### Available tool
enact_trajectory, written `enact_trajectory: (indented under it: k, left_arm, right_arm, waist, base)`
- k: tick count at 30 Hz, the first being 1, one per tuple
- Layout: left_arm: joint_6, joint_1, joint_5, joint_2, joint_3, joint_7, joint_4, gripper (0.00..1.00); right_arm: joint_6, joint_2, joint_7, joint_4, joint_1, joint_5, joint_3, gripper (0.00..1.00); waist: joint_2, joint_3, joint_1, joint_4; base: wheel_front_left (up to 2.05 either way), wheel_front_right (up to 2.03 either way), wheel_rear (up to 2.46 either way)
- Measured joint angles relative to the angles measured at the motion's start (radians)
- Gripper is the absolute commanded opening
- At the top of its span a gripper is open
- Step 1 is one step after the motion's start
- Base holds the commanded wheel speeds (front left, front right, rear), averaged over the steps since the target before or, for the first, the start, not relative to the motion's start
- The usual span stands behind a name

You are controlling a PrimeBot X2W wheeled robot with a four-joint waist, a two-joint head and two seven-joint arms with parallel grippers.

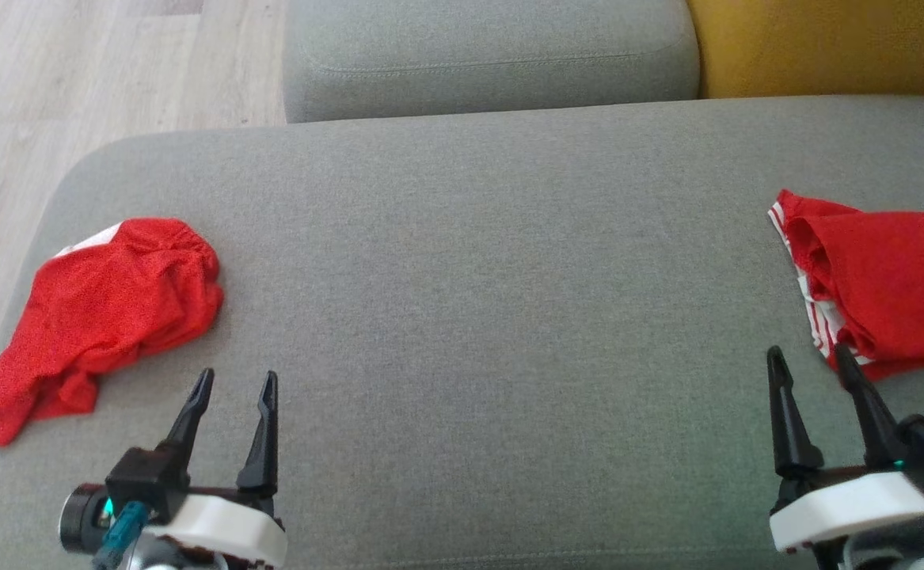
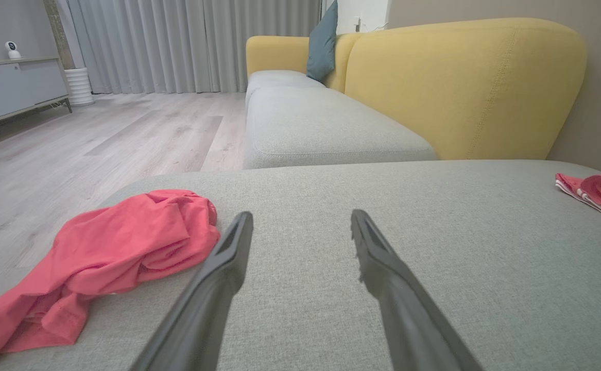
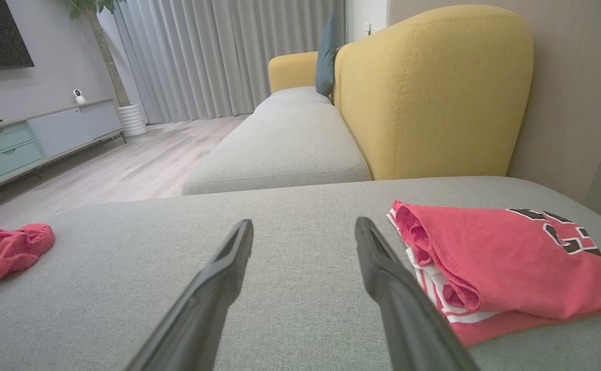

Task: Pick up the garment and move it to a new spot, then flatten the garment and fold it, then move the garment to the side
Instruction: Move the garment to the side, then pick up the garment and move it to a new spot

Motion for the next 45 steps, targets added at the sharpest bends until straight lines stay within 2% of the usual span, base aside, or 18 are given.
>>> enact_trajectory:
  k: [14, 23, 29, 40, 45]
  left_arm:
    - [0.011, 0.000, 0.000, 0.009, -0.006, 0.004, 0.006, 1.00]
    - [0.017, -0.004, 0.000, 0.013, -0.022, 0.009, 0.007, 1.00]
    - [0.017, -0.033, 0.000, 0.017, -0.026, 0.009, 0.007, 1.00]
    - [0.008, -0.088, -0.010, 0.021, -0.003, 0.007, 0.010, 1.00]
    - [0.007, -0.088, -0.011, 0.022, 0.006, 0.007, 0.007, 1.00]
  right_arm:
    - [0.000, 0.000, 0.000, -0.007, 0.001, 0.000, -0.004, 1.00]
    - [0.000, 0.001, 0.007, -0.018, 0.002, 0.000, -0.018, 1.00]
    - [0.000, 0.001, 0.009, -0.038, 0.001, -0.006, -0.017, 1.00]
    - [0.000, 0.001, 0.031, -0.067, -0.007, -0.025, 0.019, 1.00]
    - [0.000, 0.001, 0.040, -0.068, -0.033, -0.037, 0.037, 1.00]
  waist:
    - [0.0000, -0.004, 0.0000, 0.002]
    - [0.0000, 0.001, 0.0000, 0.043]
    - [0.0000, 0.012, 0.0001, 0.118]
    - [0.0000, 0.031, 0.0001, 0.325]
    - [0.0000, 0.037, 0.0001, 0.396]
  base:
    - [0.00, 0.00, 0.00]
    - [0.00, 0.00, 0.00]
    - [0.00, 0.00, 0.00]
    - [0.00, 0.00, 0.00]
    - [0.00, 0.00, 0.00]
